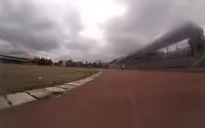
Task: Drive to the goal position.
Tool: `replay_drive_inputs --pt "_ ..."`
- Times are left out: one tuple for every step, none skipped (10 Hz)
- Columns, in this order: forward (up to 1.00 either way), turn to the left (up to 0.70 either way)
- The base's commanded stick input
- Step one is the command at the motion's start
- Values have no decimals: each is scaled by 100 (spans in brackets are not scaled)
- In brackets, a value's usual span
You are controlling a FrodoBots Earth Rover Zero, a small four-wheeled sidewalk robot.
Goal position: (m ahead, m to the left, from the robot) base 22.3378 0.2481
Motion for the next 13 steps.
replay_drive_inputs --pt "100 0" --pt "100 0" --pt "100 0" --pt "100 0" --pt "100 0" --pt "100 0" --pt "100 0" --pt "100 0" --pt "100 0" --pt "100 0" --pt "100 0" --pt "100 0" --pt "100 0"
